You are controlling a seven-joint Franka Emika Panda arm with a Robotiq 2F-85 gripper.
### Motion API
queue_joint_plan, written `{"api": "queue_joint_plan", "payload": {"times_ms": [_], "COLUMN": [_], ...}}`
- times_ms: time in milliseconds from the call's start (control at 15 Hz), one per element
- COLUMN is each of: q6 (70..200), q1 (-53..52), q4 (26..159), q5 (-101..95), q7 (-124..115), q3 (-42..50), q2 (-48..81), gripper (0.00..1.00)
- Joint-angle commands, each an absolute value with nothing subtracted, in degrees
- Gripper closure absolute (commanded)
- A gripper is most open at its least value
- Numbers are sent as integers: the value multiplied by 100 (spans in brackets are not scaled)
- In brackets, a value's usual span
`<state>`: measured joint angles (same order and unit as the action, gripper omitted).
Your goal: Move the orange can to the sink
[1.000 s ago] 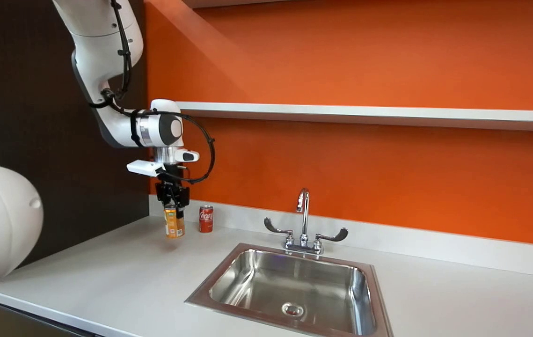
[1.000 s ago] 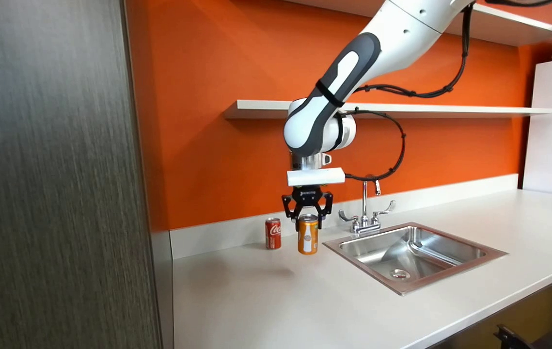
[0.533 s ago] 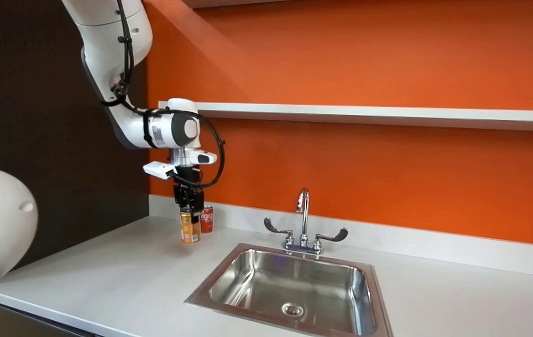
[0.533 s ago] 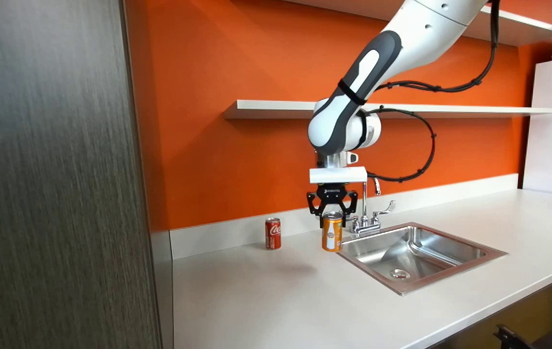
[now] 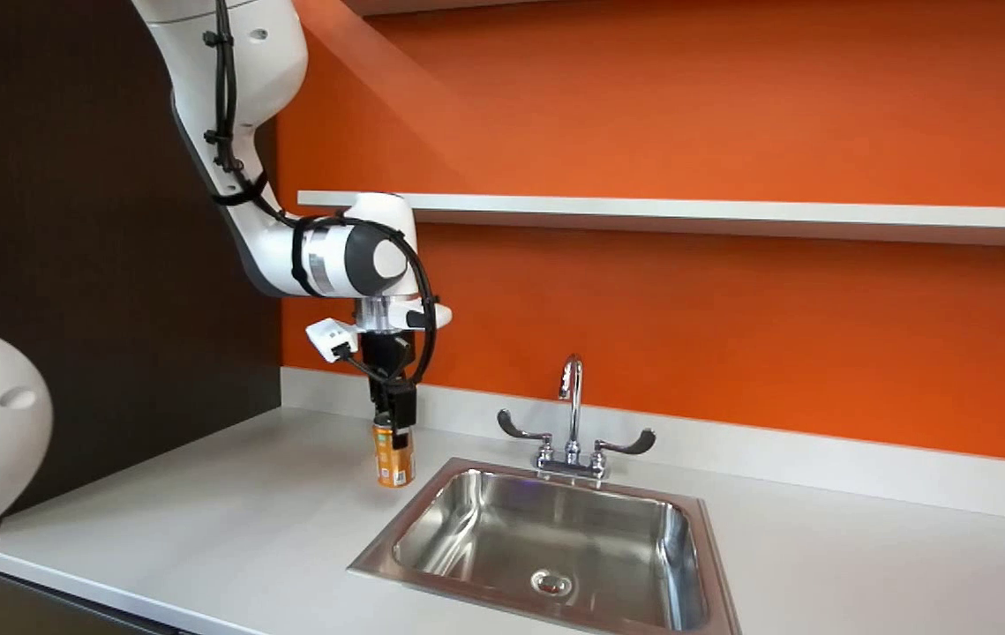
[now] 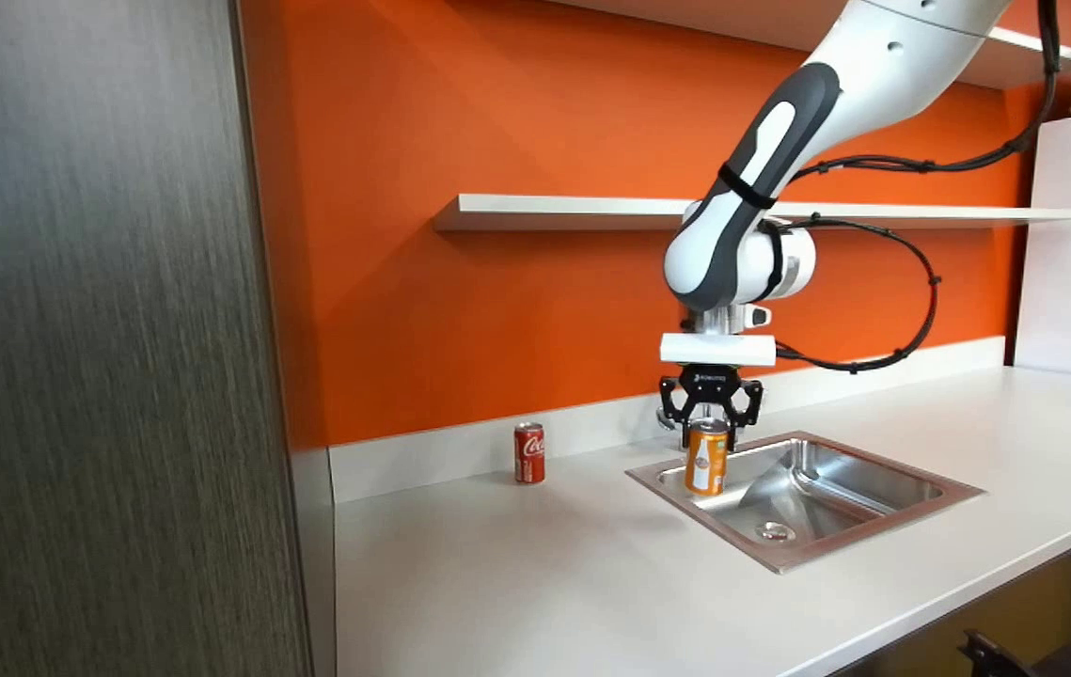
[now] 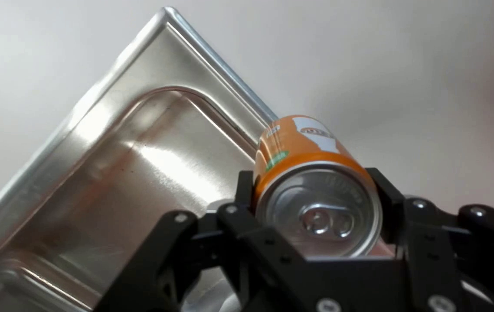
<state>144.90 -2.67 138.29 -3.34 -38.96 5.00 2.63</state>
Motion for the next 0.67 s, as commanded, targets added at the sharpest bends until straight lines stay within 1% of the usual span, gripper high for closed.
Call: {"api": "queue_joint_plan", "payload": {"times_ms": [0,600], "q6": [14815,15267], "q1": [-19,470], "q4": [14428,15191], "q5": [-201,-125], "q7": [-4178,-4500], "q3": [496,540], "q2": [-276,-752], "gripper": [61,61]}}
